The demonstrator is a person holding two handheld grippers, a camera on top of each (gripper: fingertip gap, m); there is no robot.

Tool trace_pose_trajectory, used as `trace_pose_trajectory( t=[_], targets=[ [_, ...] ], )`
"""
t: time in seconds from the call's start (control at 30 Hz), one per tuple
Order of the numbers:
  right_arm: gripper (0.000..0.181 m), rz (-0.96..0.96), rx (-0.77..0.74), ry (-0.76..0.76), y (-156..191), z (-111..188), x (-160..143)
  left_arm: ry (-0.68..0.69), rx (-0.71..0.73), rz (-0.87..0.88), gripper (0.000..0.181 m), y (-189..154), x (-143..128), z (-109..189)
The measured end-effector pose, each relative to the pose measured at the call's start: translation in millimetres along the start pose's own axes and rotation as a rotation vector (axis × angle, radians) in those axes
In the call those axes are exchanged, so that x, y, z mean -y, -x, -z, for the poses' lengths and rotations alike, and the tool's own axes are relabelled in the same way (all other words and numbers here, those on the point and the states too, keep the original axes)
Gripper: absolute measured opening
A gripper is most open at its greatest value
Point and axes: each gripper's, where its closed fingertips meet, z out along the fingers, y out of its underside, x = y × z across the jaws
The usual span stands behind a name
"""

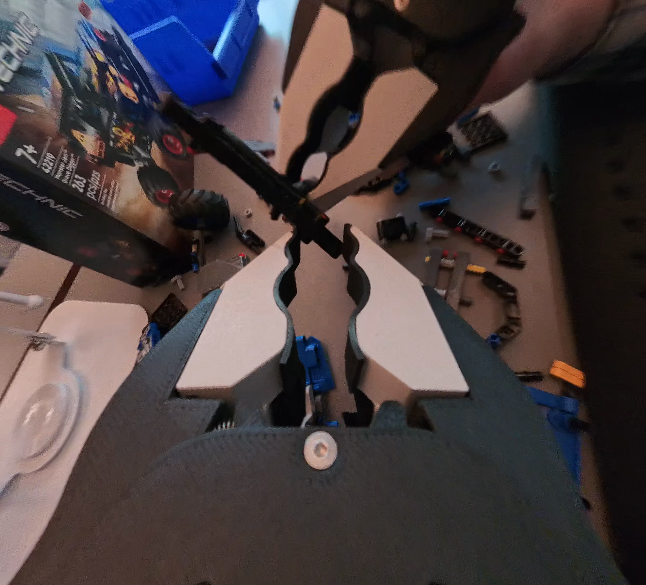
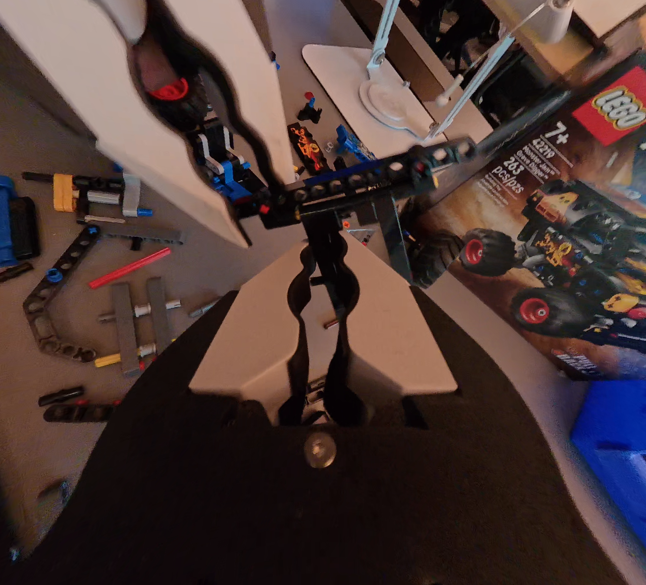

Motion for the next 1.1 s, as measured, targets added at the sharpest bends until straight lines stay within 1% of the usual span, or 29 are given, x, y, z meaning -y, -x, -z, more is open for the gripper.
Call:
trace_pose_trajectory(
  t=[0.07, 0.1, 0.13, 0.17, 0.2, 0.23, 0.27, 0.33, 0.37, 0.4, 0.47, 0.53, 0.57, 0.63, 0.7, 0.8, 0.83, 0.87, 0.93, 1.0, 1.03, 1.07, 1.1],
  targets=[
    [0.006, -0.019, 0.007, -0.035, 2, 4, 7, -0.055, -0.028, 0.041, 0.024, 0, 10, 8],
    [0.006, 0.003, -0.007, -0.020, 2, 4, 6, -0.046, -0.037, 0.060, 0.026, -1, 9, 5],
    [0.006, 0.036, -0.011, -0.001, 3, 3, 3, -0.039, -0.069, 0.095, 0.037, -4, 5, -1],
    [0.006, 0.052, 0.018, -0.021, 9, 2, 6, -0.023, -0.097, 0.119, 0.042, -9, 0, -6],
    [0.006, 0.091, 0.019, -0.017, 13, 1, 6, -0.006, -0.085, 0.100, 0.046, -11, -1, -10],
    [0.006, 0.156, -0.009, 0.010, 12, 0, 4, 0.008, -0.077, 0.079, 0.044, -12, 0, -12],
    [0.006, 0.174, -0.021, 0.022, 12, 0, 2, 0.017, -0.055, 0.091, 0.035, -8, 0, -14],
    [0.006, 0.174, -0.015, 0.021, 11, 1, 1, 0.003, -0.069, 0.144, 0.029, -6, 1, -15],
    [0.006, 0.200, -0.022, 0.030, 11, 1, 0, 0.019, -0.080, 0.142, 0.027, -7, 0, -16],
    [0.006, 0.208, -0.027, 0.044, 12, 0, -1, 0.051, -0.060, 0.100, 0.023, -6, -4, -17],
    [0.006, 0.109, 0.003, 0.045, 13, -2, -3, 0.075, -0.026, 0.092, 0.020, -4, -7, -18],
    [0.007, 0.040, 0.021, 0.046, 12, -2, -3, 0.134, 0.041, -0.019, 0.020, -4, -9, -20],
    [0.007, 0.026, 0.026, 0.056, 13, -3, -5, 0.148, 0.040, -0.023, 0.020, -5, -11, -21],
    [0.008, -0.056, 0.073, 0.028, 13, -3, -6, 0.134, 0.068, -0.033, 0.022, -5, -11, -24],
    [0.008, -0.068, 0.061, 0.024, 10, -4, -6, 0.158, 0.110, -0.074, 0.022, -2, -11, -25],
    [0.008, -0.129, 0.075, 0.017, 7, -7, -7, 0.156, 0.140, -0.054, 0.022, 0, -12, -27],
    [0.009, -0.130, 0.064, 0.012, 6, -7, -6, 0.168, 0.173, -0.068, 0.023, 2, -12, -27],
    [0.009, -0.109, 0.037, 0.020, 3, -6, -6, 0.163, 0.192, -0.034, 0.023, 4, -11, -28],
    [0.007, -0.015, -0.045, 0.057, -1, -6, -8, 0.171, 0.201, 0.011, 0.022, 8, -14, -28],
    [0.007, 0.022, -0.096, 0.077, -8, -6, -8, 0.145, 0.215, 0.062, 0.021, 13, -11, -29],
    [0.007, 0.034, -0.118, 0.083, -10, -5, -7, 0.154, 0.216, 0.072, 0.021, 15, -10, -29],
    [0.007, 0.060, -0.141, 0.090, -11, -4, -6, 0.155, 0.226, 0.079, 0.021, 15, -9, -28],
    [0.006, 0.111, -0.178, 0.104, -13, -2, -5, 0.128, 0.218, 0.124, 0.021, 15, -8, -29]
  ],
)
